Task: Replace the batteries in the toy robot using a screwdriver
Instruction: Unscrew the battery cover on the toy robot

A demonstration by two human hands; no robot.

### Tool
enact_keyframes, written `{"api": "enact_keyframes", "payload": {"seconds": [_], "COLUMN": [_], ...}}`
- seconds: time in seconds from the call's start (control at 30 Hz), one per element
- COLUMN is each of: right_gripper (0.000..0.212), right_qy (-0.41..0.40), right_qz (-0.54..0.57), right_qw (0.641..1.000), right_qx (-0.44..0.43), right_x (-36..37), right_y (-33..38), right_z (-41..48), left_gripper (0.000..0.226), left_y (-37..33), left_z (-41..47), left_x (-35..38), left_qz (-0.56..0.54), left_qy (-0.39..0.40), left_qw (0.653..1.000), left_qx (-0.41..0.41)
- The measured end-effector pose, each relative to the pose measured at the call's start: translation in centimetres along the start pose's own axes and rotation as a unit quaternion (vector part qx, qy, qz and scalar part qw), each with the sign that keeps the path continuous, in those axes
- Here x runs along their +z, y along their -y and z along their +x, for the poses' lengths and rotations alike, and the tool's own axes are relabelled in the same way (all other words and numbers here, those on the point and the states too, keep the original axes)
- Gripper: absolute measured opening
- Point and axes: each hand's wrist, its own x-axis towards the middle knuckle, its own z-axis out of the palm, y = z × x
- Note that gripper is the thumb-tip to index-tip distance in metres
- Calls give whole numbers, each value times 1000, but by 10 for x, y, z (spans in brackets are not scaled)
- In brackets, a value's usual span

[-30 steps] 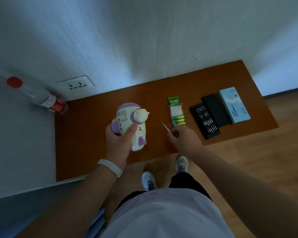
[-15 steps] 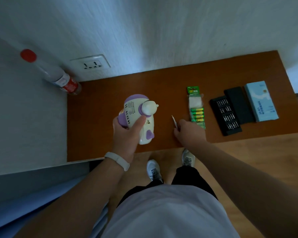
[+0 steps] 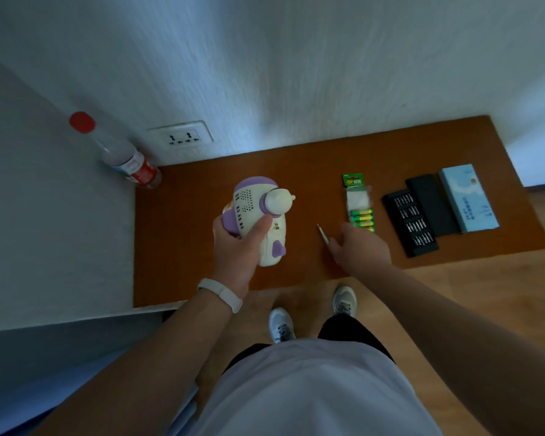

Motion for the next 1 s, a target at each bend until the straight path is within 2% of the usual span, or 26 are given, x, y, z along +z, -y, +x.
{"api": "enact_keyframes", "payload": {"seconds": [0.2, 0.3, 0.43, 0.7, 1.0], "right_gripper": [18, 13, 11, 12, 11], "right_qy": [-39, -76, -81, -103, -117], "right_qz": [142, 206, 276, 317, 320], "right_qw": [989, 973, 951, 936, 936], "right_qx": [-33, -76, -114, -118, -86], "right_x": [-42, -64, -80, -80, -76], "right_y": [27, 56, 87, 107, 114], "right_z": [-24, -39, -52, -56, -52], "left_gripper": [59, 62, 67, 71, 76], "left_y": [-14, -22, -29, -41, -39], "left_z": [-4, -8, -13, -20, -20], "left_x": [2, 5, 9, 7, 3], "left_qz": [-23, -27, -35, -48, -23], "left_qy": [8, 5, -5, -17, -31], "left_qw": [999, 999, 997, 993, 991], "left_qx": [23, 44, 70, 109, 129]}}
